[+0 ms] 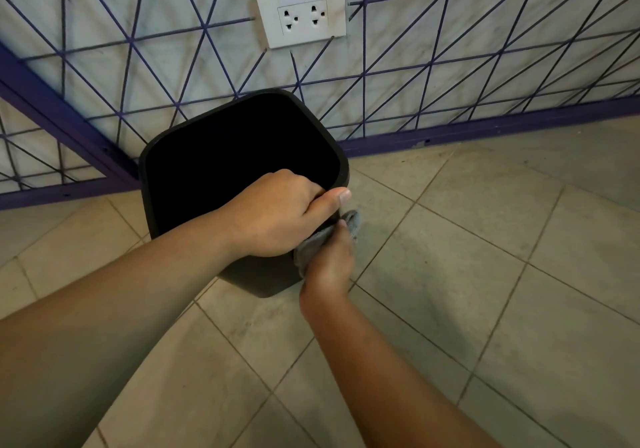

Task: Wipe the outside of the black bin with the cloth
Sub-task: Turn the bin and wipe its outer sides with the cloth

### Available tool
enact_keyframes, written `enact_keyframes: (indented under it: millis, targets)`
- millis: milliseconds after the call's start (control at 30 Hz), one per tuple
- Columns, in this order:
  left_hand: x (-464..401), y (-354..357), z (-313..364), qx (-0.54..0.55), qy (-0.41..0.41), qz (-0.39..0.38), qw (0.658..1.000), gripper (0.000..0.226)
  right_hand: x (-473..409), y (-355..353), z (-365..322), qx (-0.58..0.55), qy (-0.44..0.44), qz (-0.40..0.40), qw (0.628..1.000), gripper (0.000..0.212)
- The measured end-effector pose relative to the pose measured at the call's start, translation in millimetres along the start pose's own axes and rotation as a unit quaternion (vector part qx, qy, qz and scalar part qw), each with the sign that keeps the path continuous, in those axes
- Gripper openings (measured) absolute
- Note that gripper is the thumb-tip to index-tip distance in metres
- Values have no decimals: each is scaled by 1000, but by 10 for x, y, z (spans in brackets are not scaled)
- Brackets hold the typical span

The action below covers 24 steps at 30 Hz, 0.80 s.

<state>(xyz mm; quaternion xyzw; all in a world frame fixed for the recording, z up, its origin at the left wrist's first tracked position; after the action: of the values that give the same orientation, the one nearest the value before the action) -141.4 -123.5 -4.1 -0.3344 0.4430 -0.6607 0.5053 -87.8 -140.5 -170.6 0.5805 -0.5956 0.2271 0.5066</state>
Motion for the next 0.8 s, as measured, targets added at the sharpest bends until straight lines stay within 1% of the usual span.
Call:
enact_keyframes:
  millis: [100, 200, 267, 333, 367, 433, 500, 600, 700, 800]
  targets:
    - [6, 1, 3, -1, 3, -1, 1000, 56, 34, -39, 53, 35, 0, 10, 999, 56]
    - [3, 1, 8, 0, 9, 4, 1000, 58, -6, -100, 3, 15, 16, 9, 1000, 56]
    - [-2, 0, -3, 0, 13, 8, 1000, 57, 52, -86, -23, 38, -7, -1, 999, 54]
    - [0, 1, -14, 5, 15, 10, 1000, 57, 143, -75, 40, 52, -35, -23, 998, 70]
    - [3, -1, -16, 4, 15, 11, 1000, 56, 139, -81, 88, 61, -36, -27, 997, 72]
    - [8, 6, -10, -5, 12, 11, 1000, 57, 130, -122, 85, 75, -1, -7, 997, 62]
    - [0, 11, -6, -12, 10, 10, 1000, 58, 93, -164, -7, 49, 22, -6, 999, 58]
    - [-1, 2, -3, -4, 13, 14, 1000, 58, 252, -109, -59, 56, 2, -24, 998, 53]
    - [4, 1, -4, -4, 13, 13, 1000, 58, 323, -89, 44, 55, -2, -26, 998, 53]
    - [4, 4, -4, -9, 5, 9, 1000, 63, 233, -136, 37, 40, 39, -13, 998, 55]
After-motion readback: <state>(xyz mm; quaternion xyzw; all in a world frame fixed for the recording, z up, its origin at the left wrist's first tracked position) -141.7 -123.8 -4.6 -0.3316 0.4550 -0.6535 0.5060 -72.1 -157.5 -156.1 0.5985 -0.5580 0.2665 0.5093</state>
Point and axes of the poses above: each hand's wrist, its own x-axis away from the middle knuckle, its own y-axis out of the palm, z = x × y, the point moved 5 cm from there along -x, towards the middle knuckle, and after that the axes turned 14 degrees about y, right-handed, at the moved point
